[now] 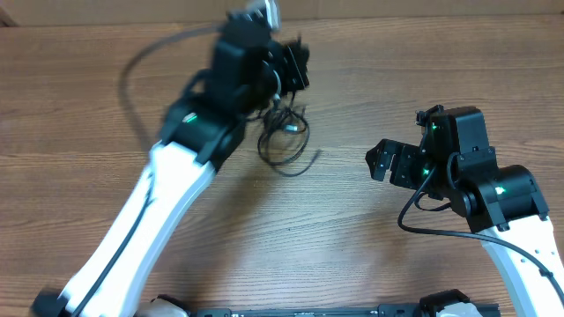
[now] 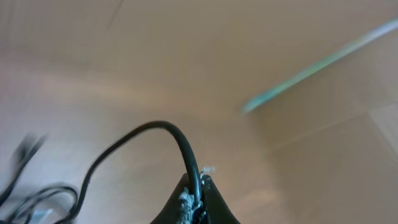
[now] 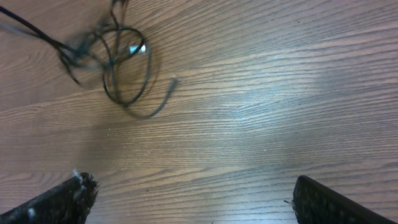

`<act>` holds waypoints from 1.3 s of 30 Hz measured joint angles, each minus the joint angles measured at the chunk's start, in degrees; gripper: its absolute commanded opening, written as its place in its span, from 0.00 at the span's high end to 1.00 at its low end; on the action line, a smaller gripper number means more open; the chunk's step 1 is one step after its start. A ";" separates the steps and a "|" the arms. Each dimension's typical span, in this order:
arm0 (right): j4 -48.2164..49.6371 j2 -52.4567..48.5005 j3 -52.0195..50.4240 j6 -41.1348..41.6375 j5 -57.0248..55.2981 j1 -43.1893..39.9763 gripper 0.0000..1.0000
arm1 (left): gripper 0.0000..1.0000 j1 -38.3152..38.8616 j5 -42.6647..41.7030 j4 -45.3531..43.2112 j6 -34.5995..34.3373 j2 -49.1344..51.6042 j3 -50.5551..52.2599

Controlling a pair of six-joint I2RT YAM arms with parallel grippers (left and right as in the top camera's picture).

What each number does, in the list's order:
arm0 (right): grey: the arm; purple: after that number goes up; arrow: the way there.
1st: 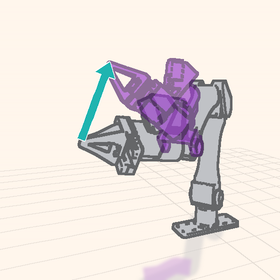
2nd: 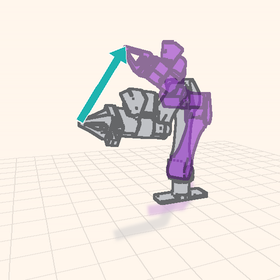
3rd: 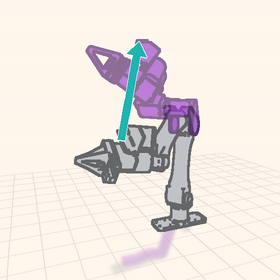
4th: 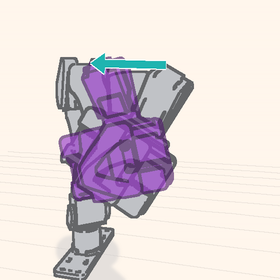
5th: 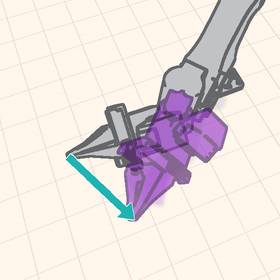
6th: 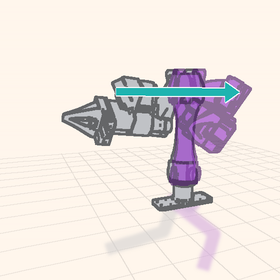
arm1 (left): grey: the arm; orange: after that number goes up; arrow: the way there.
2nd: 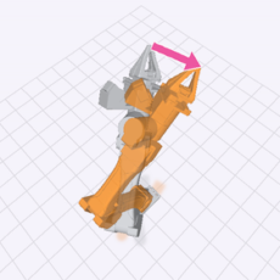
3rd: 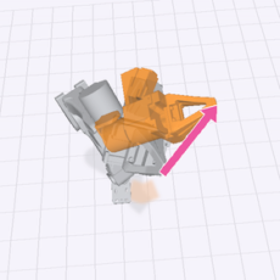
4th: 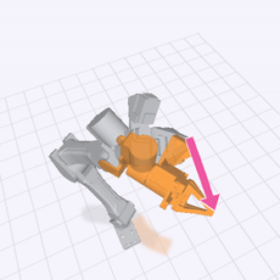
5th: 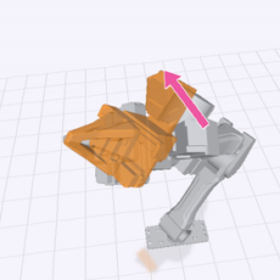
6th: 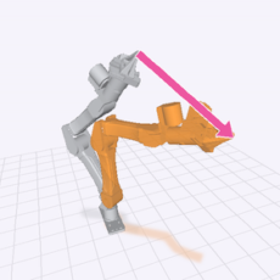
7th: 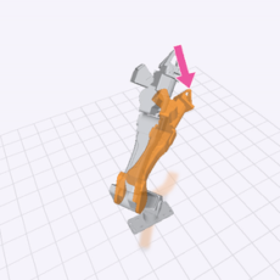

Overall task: Untangle cables
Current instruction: 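Raise the left gripper high, pulling one cable strand up from the bundle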

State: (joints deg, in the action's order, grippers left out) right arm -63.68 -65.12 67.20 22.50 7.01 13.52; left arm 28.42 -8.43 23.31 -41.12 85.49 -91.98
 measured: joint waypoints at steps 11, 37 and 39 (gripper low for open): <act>0.00 0.00 0.00 0.00 0.00 0.02 0.00 | 0.96 0.00 -0.70 -15.89 1.09 -13.00 -1.40; -0.02 0.00 0.02 -0.02 -0.02 0.02 0.00 | 0.96 0.00 -10.51 -39.26 11.30 -8.37 -0.57; 0.02 0.00 0.02 -0.04 -0.11 0.02 0.00 | 0.96 0.00 -12.09 -51.89 12.24 -8.00 -0.46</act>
State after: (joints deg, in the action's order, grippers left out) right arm -63.66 -65.12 67.22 22.46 6.90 13.54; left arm 28.42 -20.51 -28.58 -28.88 77.49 -92.44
